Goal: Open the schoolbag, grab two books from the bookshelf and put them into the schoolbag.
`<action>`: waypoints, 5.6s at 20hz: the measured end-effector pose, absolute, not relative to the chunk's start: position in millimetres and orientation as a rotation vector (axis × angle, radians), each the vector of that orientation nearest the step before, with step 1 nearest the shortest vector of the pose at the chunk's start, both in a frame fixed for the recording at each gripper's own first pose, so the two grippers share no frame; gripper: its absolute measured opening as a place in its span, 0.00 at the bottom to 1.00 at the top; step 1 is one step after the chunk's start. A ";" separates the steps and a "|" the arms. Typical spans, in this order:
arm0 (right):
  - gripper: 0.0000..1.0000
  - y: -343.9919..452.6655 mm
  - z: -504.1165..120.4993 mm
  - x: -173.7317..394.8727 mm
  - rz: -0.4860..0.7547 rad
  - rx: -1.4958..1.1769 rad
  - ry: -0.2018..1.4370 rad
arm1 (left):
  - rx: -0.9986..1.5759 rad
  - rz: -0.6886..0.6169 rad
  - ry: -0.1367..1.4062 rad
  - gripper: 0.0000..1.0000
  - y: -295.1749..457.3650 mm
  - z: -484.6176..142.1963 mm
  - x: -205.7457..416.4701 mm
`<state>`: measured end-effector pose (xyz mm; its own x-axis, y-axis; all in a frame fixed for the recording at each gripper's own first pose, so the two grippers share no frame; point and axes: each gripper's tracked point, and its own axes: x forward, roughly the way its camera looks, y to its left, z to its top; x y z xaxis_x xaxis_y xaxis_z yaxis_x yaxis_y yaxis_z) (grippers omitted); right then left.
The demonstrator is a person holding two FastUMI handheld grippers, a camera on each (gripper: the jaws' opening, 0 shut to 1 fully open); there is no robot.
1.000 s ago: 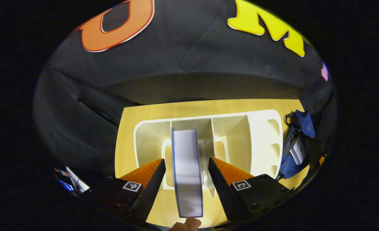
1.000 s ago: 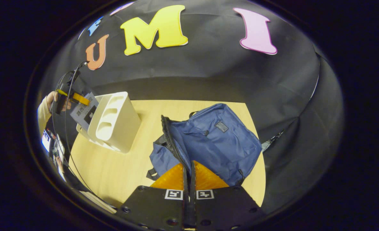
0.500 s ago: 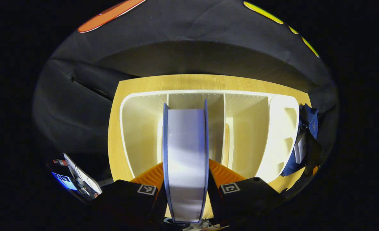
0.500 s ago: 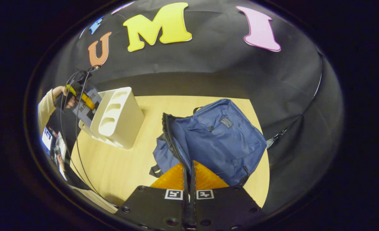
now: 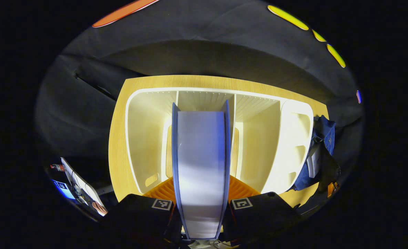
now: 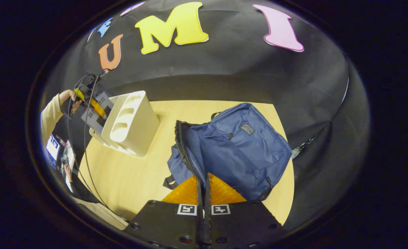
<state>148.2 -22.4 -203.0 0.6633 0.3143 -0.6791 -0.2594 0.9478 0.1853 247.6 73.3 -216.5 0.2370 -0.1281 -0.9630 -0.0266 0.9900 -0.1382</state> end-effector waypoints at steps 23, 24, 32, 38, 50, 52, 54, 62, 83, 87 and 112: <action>0.00 -44.1 -241.8 116.7 0.399 0.047 0.834 | -0.345 -0.246 1.121 0.52 4.3 -86.4 45.0; 0.00 -44.7 -243.3 117.1 0.395 0.043 0.837 | -0.365 -0.267 1.119 0.48 -5.2 -91.9 38.1; 0.01 -49.3 -238.4 124.3 0.335 0.040 0.849 | -0.626 -0.473 1.063 0.48 -109.4 -108.3 11.4; 0.01 -55.8 -214.9 141.2 0.263 -0.041 0.828 | -0.749 -0.501 1.058 0.48 -153.9 -132.4 19.3; 0.01 -56.1 -151.3 184.7 0.281 -0.160 0.747 | -1.021 -0.529 0.974 0.48 -244.5 -176.9 41.1; 0.01 -60.0 -143.8 190.6 0.287 -0.160 0.738 | -1.099 -0.519 0.943 0.48 -256.7 -180.9 50.9; 0.00 -62.8 -138.0 193.4 0.308 -0.189 0.728 | -1.207 -0.512 0.908 0.48 -273.1 -183.8 61.5; 0.01 -51.7 -132.6 194.4 0.467 -0.238 0.694 | -1.428 -0.427 0.800 0.48 -332.6 -214.3 96.3; 0.01 4.6 -174.8 125.0 0.740 -0.383 0.706 | -1.574 -0.537 0.600 0.48 -440.1 -243.9 187.5; 0.01 5.6 -177.4 118.4 0.743 -0.372 0.706 | -1.587 -0.526 0.565 0.48 -447.1 -245.1 205.4; 0.01 -21.5 -180.5 145.7 0.553 -0.207 0.729 | -1.357 -0.343 0.700 0.75 -332.3 -252.1 144.3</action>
<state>145.7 -21.5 -180.5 0.6110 0.4053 -0.6800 -0.5456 0.8380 0.0092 144.3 -332.3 -252.1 0.7535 -0.6046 -0.2582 -0.1660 0.2051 -0.9646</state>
